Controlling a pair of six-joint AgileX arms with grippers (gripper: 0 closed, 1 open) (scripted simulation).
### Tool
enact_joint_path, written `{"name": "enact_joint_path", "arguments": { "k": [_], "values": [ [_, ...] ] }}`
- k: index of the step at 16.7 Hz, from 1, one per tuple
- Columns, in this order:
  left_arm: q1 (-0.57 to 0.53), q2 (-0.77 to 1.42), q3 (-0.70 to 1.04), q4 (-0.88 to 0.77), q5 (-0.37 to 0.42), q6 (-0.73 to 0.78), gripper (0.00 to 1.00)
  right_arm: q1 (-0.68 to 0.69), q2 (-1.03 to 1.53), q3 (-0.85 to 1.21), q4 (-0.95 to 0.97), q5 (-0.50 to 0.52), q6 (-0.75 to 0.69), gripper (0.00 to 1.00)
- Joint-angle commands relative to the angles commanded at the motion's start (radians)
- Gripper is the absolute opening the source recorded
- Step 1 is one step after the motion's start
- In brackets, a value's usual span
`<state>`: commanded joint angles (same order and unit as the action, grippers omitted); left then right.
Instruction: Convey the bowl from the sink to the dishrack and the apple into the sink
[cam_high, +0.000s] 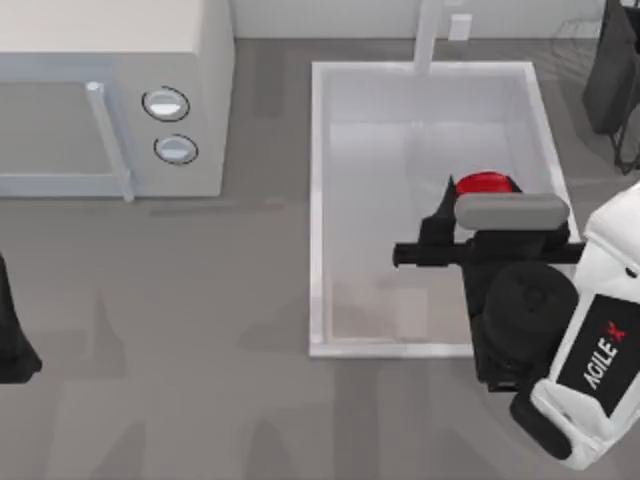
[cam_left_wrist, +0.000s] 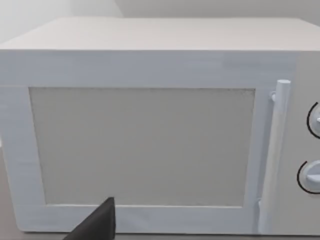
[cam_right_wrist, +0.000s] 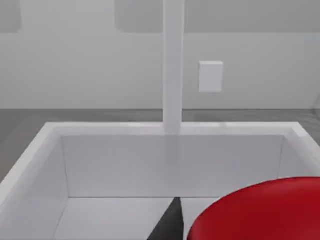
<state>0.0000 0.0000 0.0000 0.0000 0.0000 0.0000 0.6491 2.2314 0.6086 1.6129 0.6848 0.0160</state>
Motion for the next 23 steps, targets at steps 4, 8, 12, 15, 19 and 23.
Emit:
{"name": "enact_joint_path", "arguments": {
  "k": [4, 8, 12, 15, 19, 23],
  "values": [
    [0.000, 0.000, 0.000, 0.000, 0.000, 0.000, 1.00, 0.000, 0.000, 0.000, 0.000, 0.000, 0.000, 0.98],
    [0.000, 0.000, 0.000, 0.000, 0.000, 0.000, 1.00, 0.000, 0.000, 0.000, 0.000, 0.000, 0.000, 1.00],
    [0.000, 0.000, 0.000, 0.000, 0.000, 0.000, 1.00, 0.000, 0.000, 0.000, 0.000, 0.000, 0.000, 1.00],
    [0.000, 0.000, 0.000, 0.000, 0.000, 0.000, 1.00, -0.008, -0.010, -0.007, -0.009, 0.003, 0.002, 1.00],
    [0.000, 0.000, 0.000, 0.000, 0.000, 0.000, 1.00, -0.110, -0.145, -0.096, -0.142, -0.017, 0.017, 1.00],
    [0.000, 0.000, 0.000, 0.000, 0.000, 0.000, 1.00, -0.208, -0.397, -0.189, -0.410, -0.099, 0.018, 1.00]
  ]
}}
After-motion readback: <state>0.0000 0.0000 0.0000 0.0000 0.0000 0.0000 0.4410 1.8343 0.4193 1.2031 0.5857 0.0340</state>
